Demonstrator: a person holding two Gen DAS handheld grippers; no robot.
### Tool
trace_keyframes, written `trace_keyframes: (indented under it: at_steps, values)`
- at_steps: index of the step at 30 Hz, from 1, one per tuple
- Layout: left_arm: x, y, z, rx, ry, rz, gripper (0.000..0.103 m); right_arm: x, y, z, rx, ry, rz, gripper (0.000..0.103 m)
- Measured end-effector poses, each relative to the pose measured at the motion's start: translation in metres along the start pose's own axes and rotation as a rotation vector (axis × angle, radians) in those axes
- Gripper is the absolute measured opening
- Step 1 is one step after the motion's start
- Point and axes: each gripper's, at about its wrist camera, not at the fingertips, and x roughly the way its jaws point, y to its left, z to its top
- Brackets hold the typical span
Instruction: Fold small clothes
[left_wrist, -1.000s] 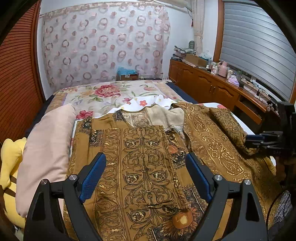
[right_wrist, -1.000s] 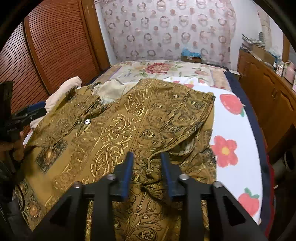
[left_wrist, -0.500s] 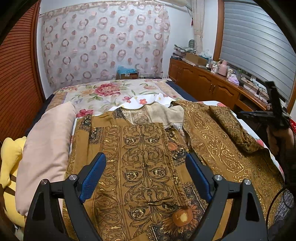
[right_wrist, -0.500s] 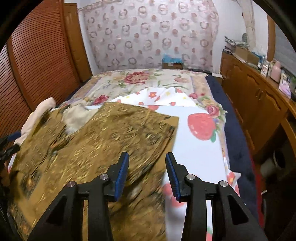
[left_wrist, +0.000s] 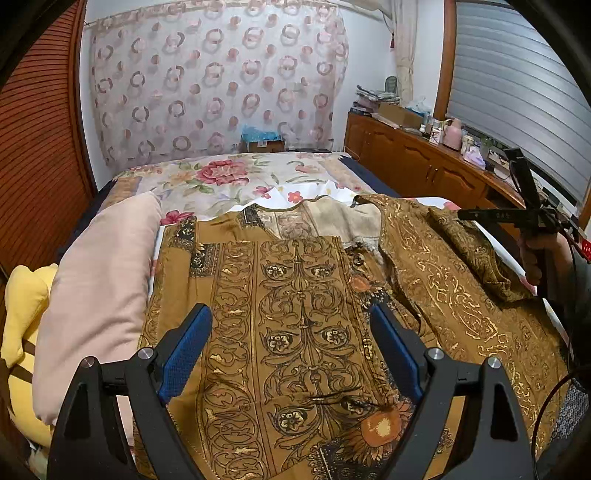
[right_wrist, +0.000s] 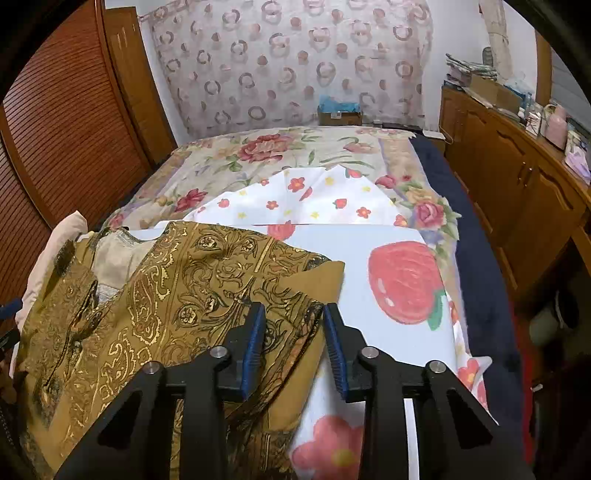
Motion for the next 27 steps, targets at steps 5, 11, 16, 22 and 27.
trace_keyframes:
  at_steps: [5, 11, 16, 22, 27]
  values:
    - [0.0, 0.0, 0.0, 0.0, 0.001, -0.001, 0.088, -0.003, 0.003, 0.0, -0.029, -0.012, 0.017, 0.006]
    - [0.0, 0.0, 0.0, -0.001, -0.001, 0.0, 0.088, -0.013, 0.019, 0.002, -0.083, -0.042, 0.063, 0.005]
    - [-0.001, 0.003, 0.0, -0.006, -0.007, 0.006, 0.088, -0.025, 0.047, 0.006, -0.135, -0.069, 0.128, 0.005]
    - [-0.005, 0.006, -0.002, -0.013, -0.01, 0.013, 0.088, -0.028, 0.079, 0.009, -0.191, -0.071, 0.229, 0.005]
    - [-0.009, 0.008, -0.003, -0.016, -0.011, 0.019, 0.088, -0.026, 0.082, 0.008, -0.2, -0.067, 0.256, 0.012]
